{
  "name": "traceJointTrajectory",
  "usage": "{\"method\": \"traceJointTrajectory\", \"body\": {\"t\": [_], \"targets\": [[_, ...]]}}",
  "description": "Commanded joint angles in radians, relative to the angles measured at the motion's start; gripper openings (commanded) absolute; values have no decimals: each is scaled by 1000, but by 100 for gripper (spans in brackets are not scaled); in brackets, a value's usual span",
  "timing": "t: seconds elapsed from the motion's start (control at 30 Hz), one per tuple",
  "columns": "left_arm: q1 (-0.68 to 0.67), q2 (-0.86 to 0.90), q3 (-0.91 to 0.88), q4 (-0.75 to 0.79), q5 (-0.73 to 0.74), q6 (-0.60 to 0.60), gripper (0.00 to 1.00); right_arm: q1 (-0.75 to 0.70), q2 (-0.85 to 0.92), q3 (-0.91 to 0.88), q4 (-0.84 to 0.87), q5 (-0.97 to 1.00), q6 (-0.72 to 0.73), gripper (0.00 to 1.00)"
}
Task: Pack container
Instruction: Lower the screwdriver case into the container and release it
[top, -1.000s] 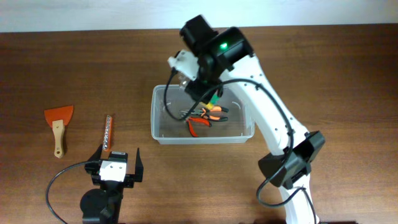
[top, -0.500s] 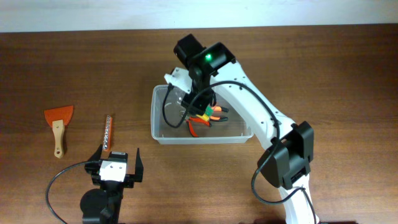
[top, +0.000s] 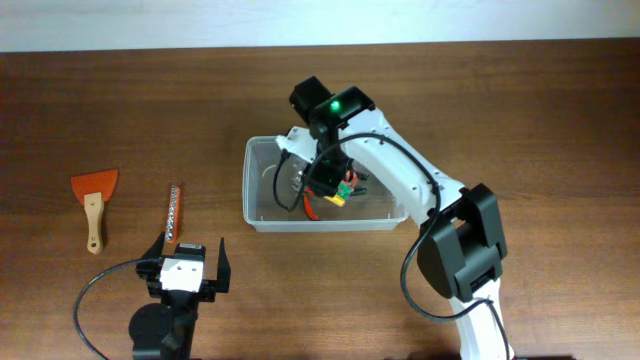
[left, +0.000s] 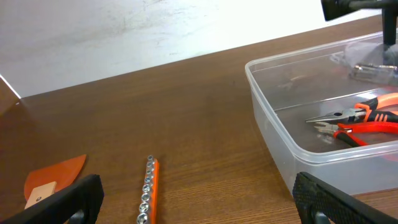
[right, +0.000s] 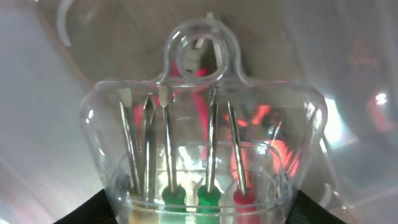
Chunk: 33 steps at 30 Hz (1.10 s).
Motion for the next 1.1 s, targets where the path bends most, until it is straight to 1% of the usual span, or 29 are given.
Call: {"method": "traceJointTrajectory", "body": {"t": [0.0,0.3,0.6,0.67,1.0,1.07], "targets": [[5,-8,-5,1,10,-5,99,-45,18,-3,14,-6,-3,60],[5,-8,-5,1,10,-5,99,-131,73,-6,3,-40,-3,60],[5,-8,-5,1,10,-5,99,-140,74,-14,3,-42,-3,61],[5,-8,-5,1,10,-5,99,-140,74,-26,5,-53,-3,64],[5,-8,-5,1,10,-5,99,-140,74,-88,35,-56,-3,66],[5,-8,-5,1,10,-5,99,-140,74,-88,35,-56,-3,72]]}}
